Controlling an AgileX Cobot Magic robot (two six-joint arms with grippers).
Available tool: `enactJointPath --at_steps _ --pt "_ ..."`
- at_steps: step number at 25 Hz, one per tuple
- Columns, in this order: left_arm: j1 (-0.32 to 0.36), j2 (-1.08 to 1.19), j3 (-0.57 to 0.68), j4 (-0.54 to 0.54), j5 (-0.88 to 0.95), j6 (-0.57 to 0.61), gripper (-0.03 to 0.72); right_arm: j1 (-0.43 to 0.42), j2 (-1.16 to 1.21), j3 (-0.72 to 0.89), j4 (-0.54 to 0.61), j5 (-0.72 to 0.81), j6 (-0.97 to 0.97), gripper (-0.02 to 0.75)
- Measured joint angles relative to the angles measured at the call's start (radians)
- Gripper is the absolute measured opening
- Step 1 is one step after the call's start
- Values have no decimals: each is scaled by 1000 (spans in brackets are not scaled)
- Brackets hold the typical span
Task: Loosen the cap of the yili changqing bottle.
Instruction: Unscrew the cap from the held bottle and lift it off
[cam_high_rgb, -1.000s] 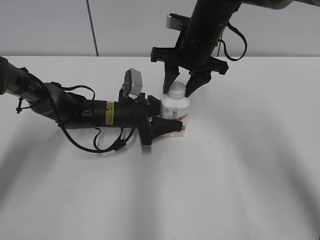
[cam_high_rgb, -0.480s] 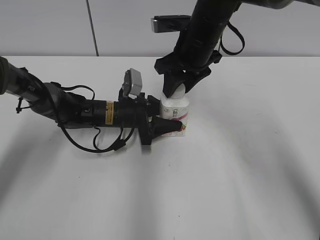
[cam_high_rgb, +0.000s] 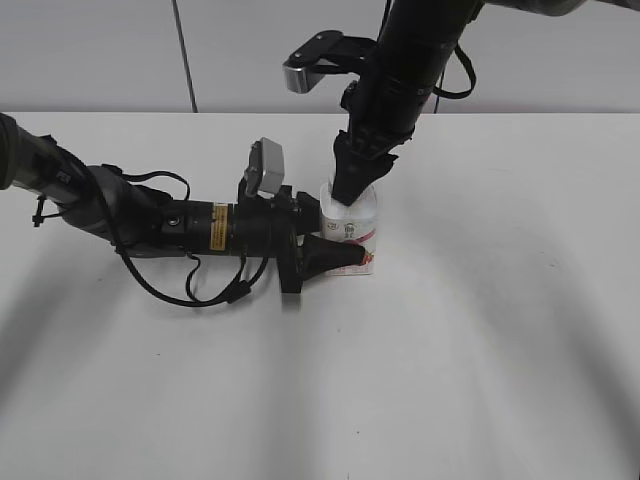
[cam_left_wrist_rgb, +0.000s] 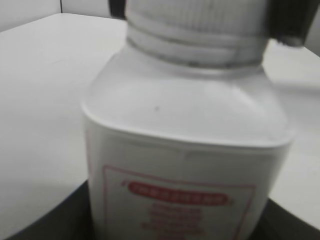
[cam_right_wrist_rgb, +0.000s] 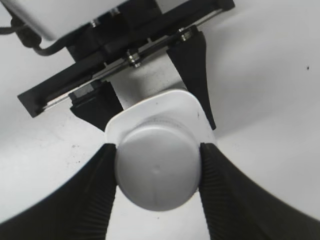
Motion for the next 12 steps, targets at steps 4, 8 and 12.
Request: enactJointPath --at_steps 4,8,12 --pt "0 0 0 5 -4 3 404 0 0 -1 1 7 -146 398" --pt "0 0 0 5 -3 3 401 0 0 -2 -8 8 -270 397" --pt "0 0 0 4 -2 3 400 0 0 -3 -13 8 -404 396"
